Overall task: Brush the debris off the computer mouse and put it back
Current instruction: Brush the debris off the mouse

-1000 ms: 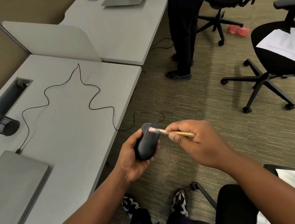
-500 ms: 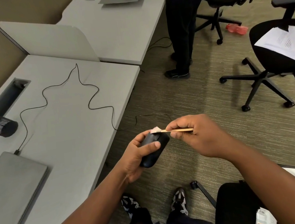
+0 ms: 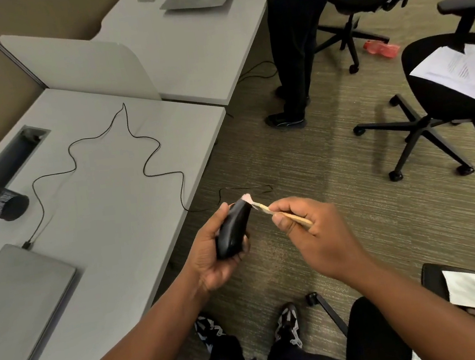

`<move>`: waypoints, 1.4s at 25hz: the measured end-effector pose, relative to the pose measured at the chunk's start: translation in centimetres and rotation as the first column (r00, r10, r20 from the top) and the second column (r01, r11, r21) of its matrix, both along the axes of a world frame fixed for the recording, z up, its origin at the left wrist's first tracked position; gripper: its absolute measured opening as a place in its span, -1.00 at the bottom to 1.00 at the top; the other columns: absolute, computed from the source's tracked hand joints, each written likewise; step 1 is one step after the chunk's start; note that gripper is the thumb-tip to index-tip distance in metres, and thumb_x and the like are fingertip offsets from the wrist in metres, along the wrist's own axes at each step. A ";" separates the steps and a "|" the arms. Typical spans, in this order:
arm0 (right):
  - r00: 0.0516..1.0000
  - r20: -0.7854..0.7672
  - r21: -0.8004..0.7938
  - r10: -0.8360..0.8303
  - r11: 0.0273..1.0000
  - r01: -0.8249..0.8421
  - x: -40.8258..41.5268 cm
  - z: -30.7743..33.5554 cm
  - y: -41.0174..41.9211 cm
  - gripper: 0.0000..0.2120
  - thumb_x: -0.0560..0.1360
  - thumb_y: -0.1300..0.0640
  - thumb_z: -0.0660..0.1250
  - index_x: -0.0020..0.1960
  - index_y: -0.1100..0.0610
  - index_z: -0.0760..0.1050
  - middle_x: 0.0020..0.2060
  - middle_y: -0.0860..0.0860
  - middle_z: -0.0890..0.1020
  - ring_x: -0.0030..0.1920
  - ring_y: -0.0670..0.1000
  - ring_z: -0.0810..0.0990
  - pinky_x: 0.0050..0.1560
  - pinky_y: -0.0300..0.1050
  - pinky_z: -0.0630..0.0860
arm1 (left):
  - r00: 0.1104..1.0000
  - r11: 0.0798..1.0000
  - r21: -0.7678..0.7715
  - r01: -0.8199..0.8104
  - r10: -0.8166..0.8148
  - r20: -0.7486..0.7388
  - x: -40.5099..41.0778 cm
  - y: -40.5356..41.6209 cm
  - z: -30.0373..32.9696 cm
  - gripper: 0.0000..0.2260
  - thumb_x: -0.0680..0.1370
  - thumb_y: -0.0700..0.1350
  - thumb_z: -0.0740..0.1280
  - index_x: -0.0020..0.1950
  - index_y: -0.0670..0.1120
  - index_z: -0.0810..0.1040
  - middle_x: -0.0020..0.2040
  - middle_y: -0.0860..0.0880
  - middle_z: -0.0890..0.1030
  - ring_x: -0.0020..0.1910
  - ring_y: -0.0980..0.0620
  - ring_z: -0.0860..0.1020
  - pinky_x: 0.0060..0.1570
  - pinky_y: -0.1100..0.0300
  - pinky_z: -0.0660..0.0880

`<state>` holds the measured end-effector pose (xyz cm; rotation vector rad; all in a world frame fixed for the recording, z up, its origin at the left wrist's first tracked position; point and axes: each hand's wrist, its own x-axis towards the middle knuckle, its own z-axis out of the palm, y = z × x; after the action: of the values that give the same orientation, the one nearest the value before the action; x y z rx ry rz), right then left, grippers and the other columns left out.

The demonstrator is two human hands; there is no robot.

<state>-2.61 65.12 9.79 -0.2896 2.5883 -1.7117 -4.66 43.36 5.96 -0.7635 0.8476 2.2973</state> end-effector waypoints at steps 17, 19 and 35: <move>0.961 -0.099 0.106 0.258 0.963 -0.248 -0.4 0.6 -1.2 -0.82 0.62 0.05 0.36 0.17 -0.04 0.68 -0.09 -0.25 0.66 -0.03 -0.19 0.64 -0.03 -0.36 0.49 | 0.994 0.995 -0.041 -0.092 0.094 0.058 -1.4 0.1 -0.7 -0.59 0.55 0.05 0.48 0.27 -0.19 0.58 -0.11 -0.14 0.59 -0.15 -0.02 0.55 -0.12 0.15 0.46; 0.948 -0.063 0.108 0.313 0.946 -0.306 -0.3 0.9 -1.2 -0.83 0.62 0.05 0.37 0.16 -0.04 0.68 -0.13 -0.30 0.64 -0.03 -0.19 0.64 -0.03 -0.37 0.49 | 0.990 0.992 -0.020 -0.121 0.122 0.070 -1.5 -0.2 -0.9 -0.56 0.53 0.02 0.50 0.29 -0.21 0.58 -0.13 -0.17 0.61 -0.19 -0.03 0.59 -0.11 0.13 0.52; 0.989 -0.026 0.060 0.146 0.988 -0.144 -1.3 0.8 -0.9 -0.84 0.64 0.09 0.37 0.18 -0.07 0.66 -0.09 -0.25 0.67 -0.03 -0.20 0.63 -0.07 -0.40 0.44 | 0.995 0.999 -0.006 0.047 -0.047 -0.087 -1.4 -0.1 -0.1 -0.36 0.29 -0.03 0.67 0.32 -0.11 0.57 0.00 -0.11 0.59 -0.17 0.03 0.54 -0.23 0.17 0.55</move>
<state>-3.91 64.26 10.63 -0.4930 2.5608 -1.5940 -6.02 43.22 5.90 -0.6426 0.8997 2.3015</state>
